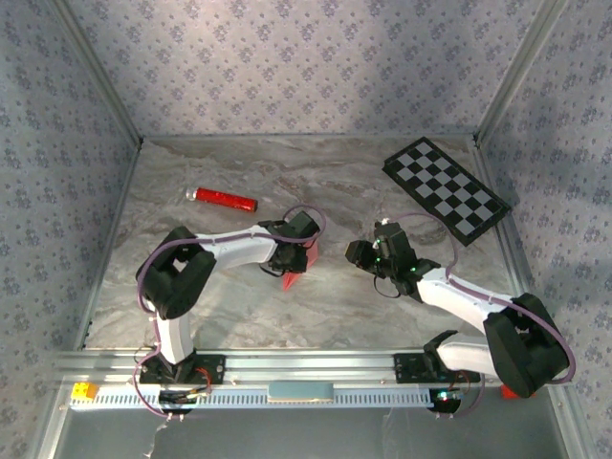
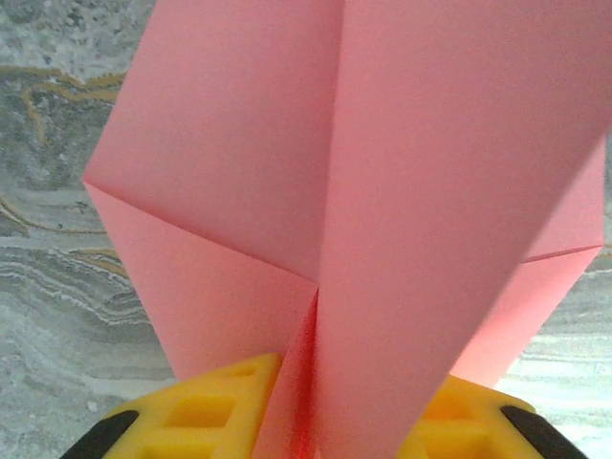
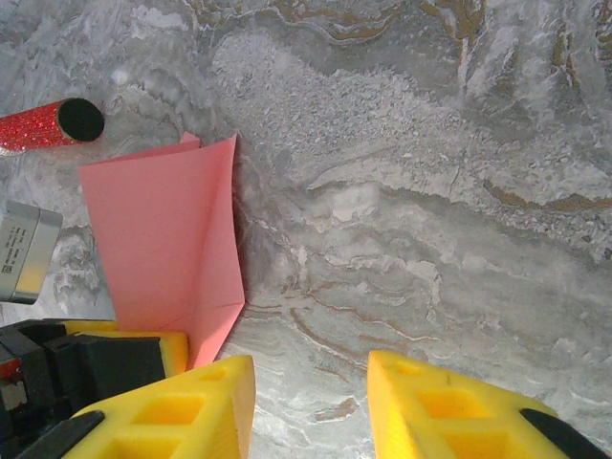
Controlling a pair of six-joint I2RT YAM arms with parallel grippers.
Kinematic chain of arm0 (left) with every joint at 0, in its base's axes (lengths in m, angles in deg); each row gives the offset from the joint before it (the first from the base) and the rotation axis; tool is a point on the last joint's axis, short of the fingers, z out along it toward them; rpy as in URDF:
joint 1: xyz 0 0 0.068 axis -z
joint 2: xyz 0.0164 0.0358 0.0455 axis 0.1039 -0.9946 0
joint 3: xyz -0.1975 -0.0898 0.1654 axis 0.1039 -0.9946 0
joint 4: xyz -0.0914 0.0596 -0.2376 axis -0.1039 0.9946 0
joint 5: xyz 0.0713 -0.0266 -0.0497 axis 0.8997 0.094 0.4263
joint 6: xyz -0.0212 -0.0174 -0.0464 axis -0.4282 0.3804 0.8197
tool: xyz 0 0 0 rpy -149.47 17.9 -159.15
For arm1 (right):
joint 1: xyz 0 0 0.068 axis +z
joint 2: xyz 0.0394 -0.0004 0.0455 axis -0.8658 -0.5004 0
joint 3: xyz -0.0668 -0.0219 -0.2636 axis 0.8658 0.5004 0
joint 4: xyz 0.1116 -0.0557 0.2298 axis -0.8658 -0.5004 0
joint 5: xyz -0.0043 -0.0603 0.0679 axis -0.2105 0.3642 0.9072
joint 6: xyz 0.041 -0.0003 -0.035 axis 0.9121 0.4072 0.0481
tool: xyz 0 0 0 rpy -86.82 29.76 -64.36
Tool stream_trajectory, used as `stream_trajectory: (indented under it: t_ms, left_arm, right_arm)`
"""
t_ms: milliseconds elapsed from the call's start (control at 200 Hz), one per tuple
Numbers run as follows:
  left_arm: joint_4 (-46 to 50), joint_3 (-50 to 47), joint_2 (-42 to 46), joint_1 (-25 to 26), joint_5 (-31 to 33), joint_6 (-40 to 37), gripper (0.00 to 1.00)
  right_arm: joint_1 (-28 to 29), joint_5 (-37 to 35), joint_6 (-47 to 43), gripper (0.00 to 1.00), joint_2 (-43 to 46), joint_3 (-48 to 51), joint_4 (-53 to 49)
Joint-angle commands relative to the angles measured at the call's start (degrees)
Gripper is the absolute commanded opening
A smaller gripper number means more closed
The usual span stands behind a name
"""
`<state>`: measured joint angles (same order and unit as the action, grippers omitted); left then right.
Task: Fold a paper plane with a square sheet of paper (pick it up from the middle)
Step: Move a paper plane to the center of the table.
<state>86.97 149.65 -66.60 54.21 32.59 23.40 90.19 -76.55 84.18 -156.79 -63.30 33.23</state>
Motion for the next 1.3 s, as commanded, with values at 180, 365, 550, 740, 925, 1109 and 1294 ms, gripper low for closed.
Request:
stream_trajectory:
  t_ms: [180,365,550,740,925,1109,1294]
  left_arm:
    - [-0.3,-2.0,-3.3,0.8,5.2,6.9,0.33]
    - [1.3,0.2,-5.5,0.8,6.6,10.9,0.41]
    - [4.4,4.1,-8.2,0.8,8.8,13.0,0.44]
    - [7.5,7.7,-9.6,0.8,9.5,14.1,0.45]
    - [8.2,8.6,-6.8,0.9,8.6,14.7,0.45]
    - [9.1,9.1,-2.4,0.9,8.9,15.4,0.48]
    - [7.7,7.6,0.1,0.9,10.3,15.1,0.52]
  right_arm:
    - [-1.6,1.3,0.2,0.37,0.6,0.5,0.0]
    - [-3.3,2.7,-0.3,0.37,1.6,1.3,0.2]
    - [-5.2,4.0,-0.9,0.37,3.1,2.0,0.3]
    - [-6.4,4.5,-1.6,0.37,4.7,2.7,-0.1]
    - [-6.8,4.3,-2.5,0.37,6.5,2.5,-1.5]
    - [-6.8,3.0,-3.5,0.37,9.0,2.4,-3.3]
    - [-7.0,2.8,-3.7,0.37,9.8,3.9,-1.5]
